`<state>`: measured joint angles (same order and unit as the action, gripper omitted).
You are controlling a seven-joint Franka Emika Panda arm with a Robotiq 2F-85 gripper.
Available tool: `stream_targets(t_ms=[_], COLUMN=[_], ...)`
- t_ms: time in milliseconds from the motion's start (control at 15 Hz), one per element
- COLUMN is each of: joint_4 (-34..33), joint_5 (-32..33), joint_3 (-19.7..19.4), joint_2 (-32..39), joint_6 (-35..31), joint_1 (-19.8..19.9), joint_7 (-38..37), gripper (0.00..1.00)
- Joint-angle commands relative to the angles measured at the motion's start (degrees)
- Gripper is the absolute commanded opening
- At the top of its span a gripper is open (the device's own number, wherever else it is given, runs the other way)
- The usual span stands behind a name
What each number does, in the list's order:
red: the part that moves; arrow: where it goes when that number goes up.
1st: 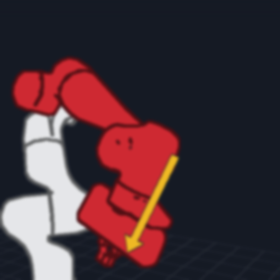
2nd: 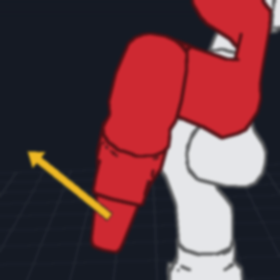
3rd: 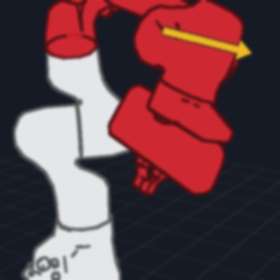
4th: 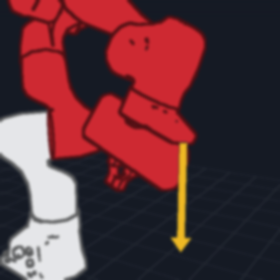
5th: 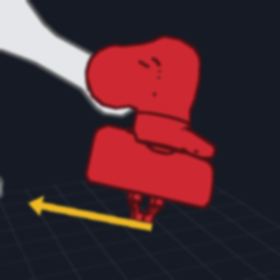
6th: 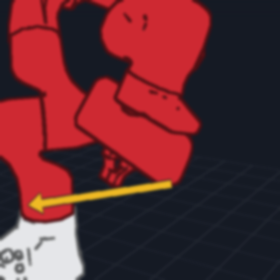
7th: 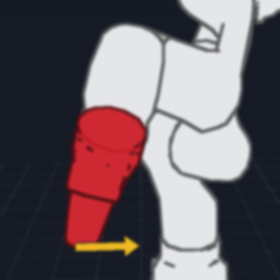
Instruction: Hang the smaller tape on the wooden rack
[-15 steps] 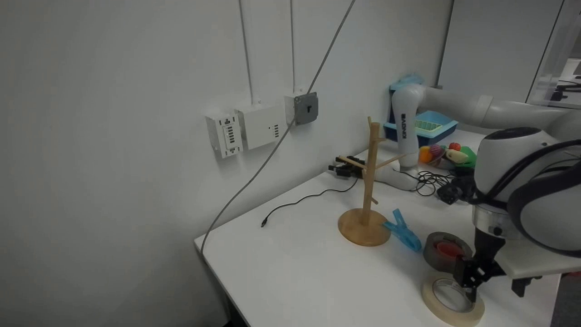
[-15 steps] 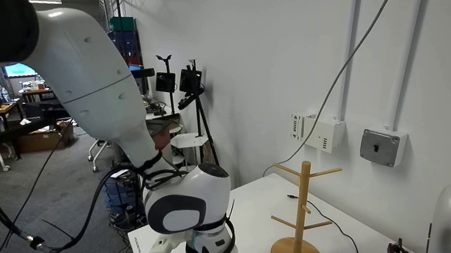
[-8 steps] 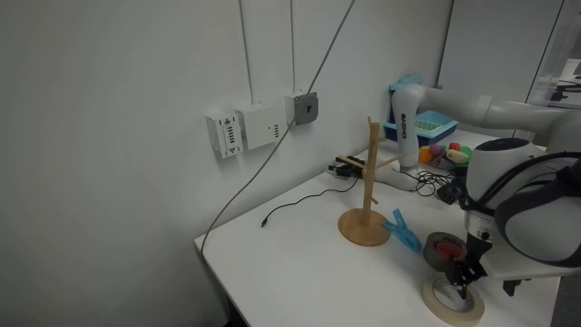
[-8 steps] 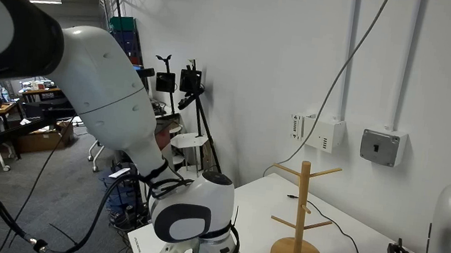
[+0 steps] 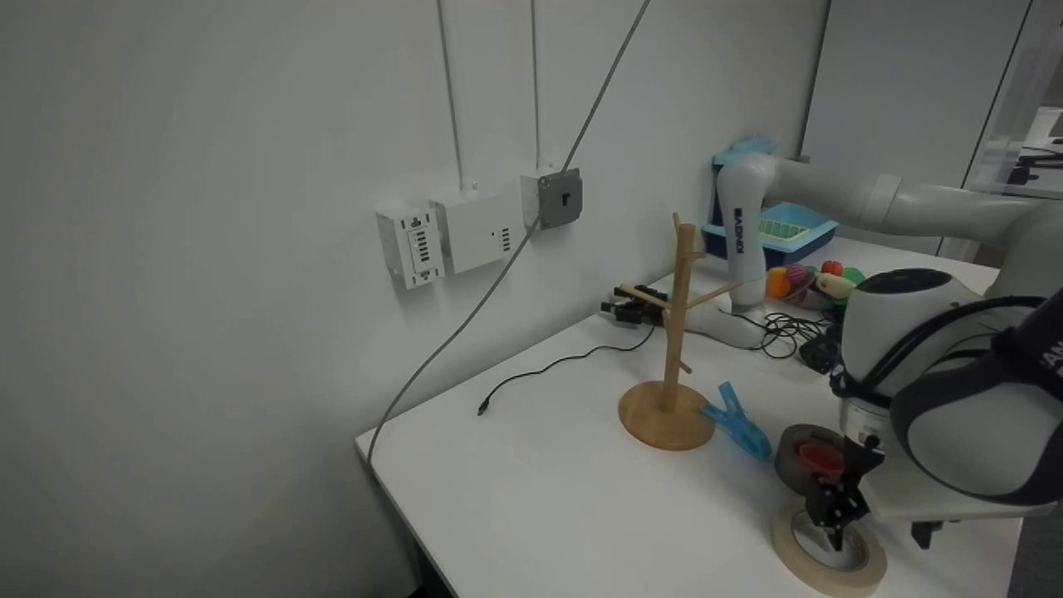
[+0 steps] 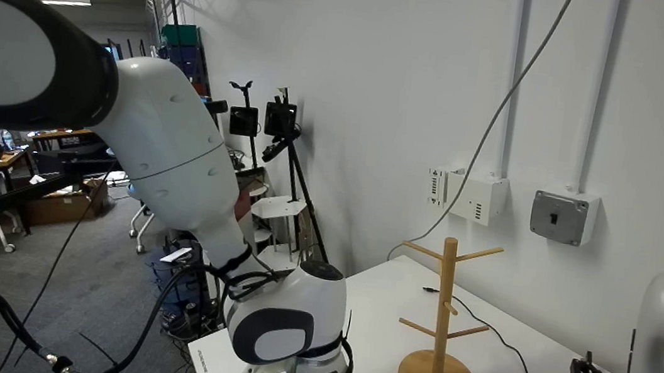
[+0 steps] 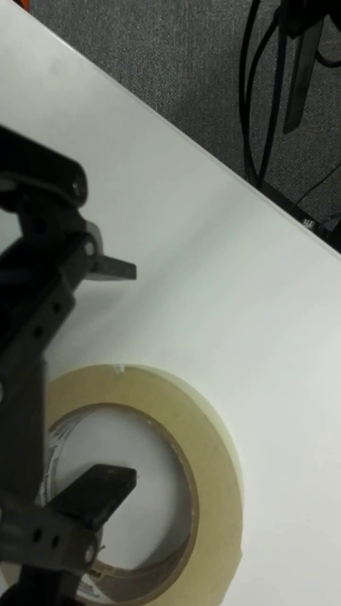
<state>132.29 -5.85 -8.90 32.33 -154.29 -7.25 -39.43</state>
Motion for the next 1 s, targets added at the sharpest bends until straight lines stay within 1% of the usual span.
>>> stream_targets(t_ms=[0, 67, 133, 200, 267, 400, 533, 733, 867, 933], joint_4=[-0.8, -0.8, -0.8, -0.8, -0.8, -0.8, -0.9, -0.9, -0.8, -0.6], joint_5=[-0.4, -0.4, -0.3, -0.3, -0.3, -0.1, 0.0, 0.4, 0.5, 0.6], joint_3=[-0.8, -0.8, -0.8, -0.8, -0.8, -1.0, -1.1, -1.2, -1.1, -1.1], joint_2=[1.3, 1.4, 1.4, 1.4, 1.3, 1.3, 1.3, 1.0, 0.5, 0.2], joint_6=[-1.3, -1.3, -1.3, -1.4, -1.4, -1.3, -1.1, -1.1, -0.8, -0.6], joint_1=[-1.3, -1.3, -1.4, -1.4, -1.5, -1.6, -1.7, -1.9, -1.9, -1.9], joint_7=[-1.7, -1.9, -2.1, -2.2, -2.4, -2.8, -3.1, -3.1, -2.8, -2.6], gripper=[0.95, 0.79, 0.71, 0.66, 0.59, 0.41, 0.27, 0.03, 0.06, 0.06])
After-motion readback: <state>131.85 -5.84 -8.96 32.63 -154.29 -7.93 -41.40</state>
